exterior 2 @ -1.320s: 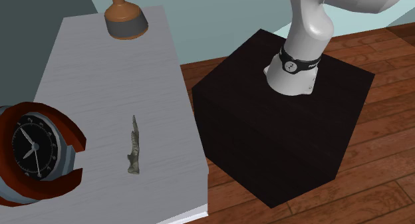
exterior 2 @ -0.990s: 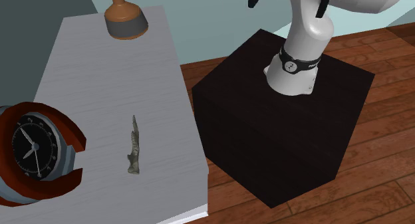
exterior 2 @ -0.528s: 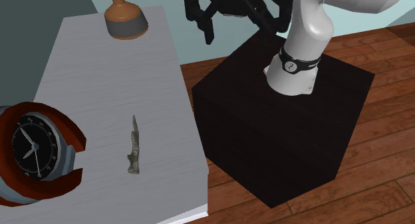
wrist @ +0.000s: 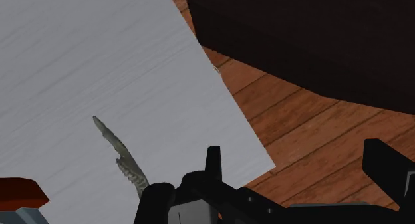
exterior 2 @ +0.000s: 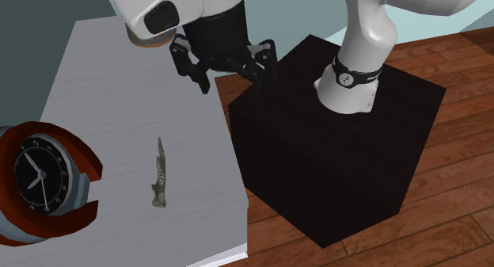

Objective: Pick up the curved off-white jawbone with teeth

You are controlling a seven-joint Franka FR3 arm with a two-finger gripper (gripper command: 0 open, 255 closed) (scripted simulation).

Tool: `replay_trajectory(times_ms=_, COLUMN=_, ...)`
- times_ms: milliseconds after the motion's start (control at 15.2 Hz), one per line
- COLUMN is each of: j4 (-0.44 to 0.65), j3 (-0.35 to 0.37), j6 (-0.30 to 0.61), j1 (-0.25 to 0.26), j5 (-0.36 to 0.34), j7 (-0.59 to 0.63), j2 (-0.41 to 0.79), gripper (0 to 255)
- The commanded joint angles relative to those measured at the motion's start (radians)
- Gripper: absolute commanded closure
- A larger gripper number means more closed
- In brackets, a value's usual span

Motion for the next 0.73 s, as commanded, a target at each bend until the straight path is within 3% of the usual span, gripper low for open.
replay_trajectory(times_ms=0, j4=0.025, j3=-0.025, j6=0.058, j1=0.003, j5=-0.008, j7=-0.066, j2=0.077, gripper=0)
replay_trajectory(times_ms=660, j4=0.216, j3=-0.071, j6=0.306, j1=-0.001, j5=0.057, j7=-0.378, j2=0.498, gripper=0)
